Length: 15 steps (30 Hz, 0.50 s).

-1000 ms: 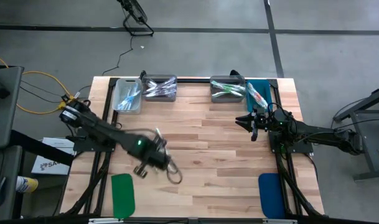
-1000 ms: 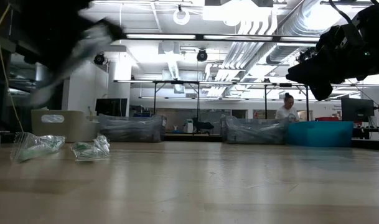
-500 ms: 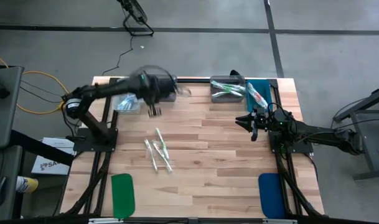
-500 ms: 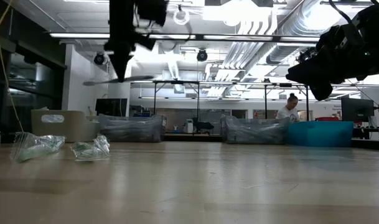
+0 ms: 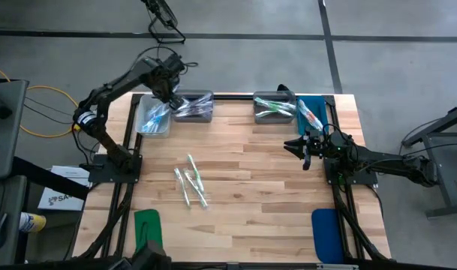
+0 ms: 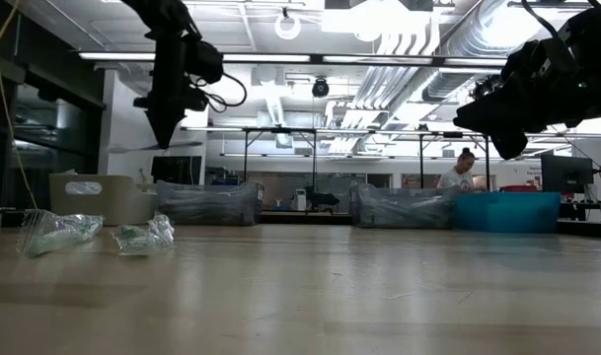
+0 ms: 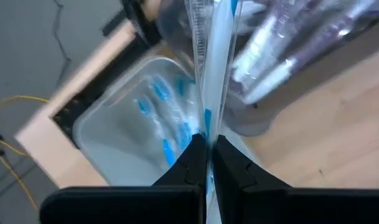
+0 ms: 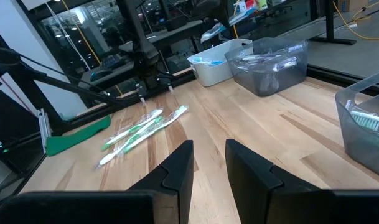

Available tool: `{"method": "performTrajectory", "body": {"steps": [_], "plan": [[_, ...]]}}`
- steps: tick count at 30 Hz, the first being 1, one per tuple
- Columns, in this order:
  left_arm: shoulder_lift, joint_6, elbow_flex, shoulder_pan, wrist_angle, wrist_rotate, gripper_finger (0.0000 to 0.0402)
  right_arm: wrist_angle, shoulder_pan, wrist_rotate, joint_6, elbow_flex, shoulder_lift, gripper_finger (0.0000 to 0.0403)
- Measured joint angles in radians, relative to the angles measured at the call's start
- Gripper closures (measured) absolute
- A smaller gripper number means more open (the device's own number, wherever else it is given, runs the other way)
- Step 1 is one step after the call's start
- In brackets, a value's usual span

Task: Pick & Place Toothbrushes
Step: Put the blue toothbrush into the white bin

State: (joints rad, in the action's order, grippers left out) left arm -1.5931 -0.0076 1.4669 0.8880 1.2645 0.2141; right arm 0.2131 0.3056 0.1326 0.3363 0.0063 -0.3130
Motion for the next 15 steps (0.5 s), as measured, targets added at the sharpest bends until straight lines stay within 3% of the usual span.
{"method": "performTrajectory", "body": {"steps": [10, 15], "plan": [[-0.001, -0.148, -0.154, -0.005, 0.064, -0.004, 0.04, 0.0, 0.0, 0.0, 0.0, 0.0, 0.0, 0.0316], [-0.001, -0.207, -0.232, -0.004, -0.009, 0.0, 0.0397, 0.0, 0.0, 0.0, 0.0, 0.0, 0.0, 0.0316]]}}
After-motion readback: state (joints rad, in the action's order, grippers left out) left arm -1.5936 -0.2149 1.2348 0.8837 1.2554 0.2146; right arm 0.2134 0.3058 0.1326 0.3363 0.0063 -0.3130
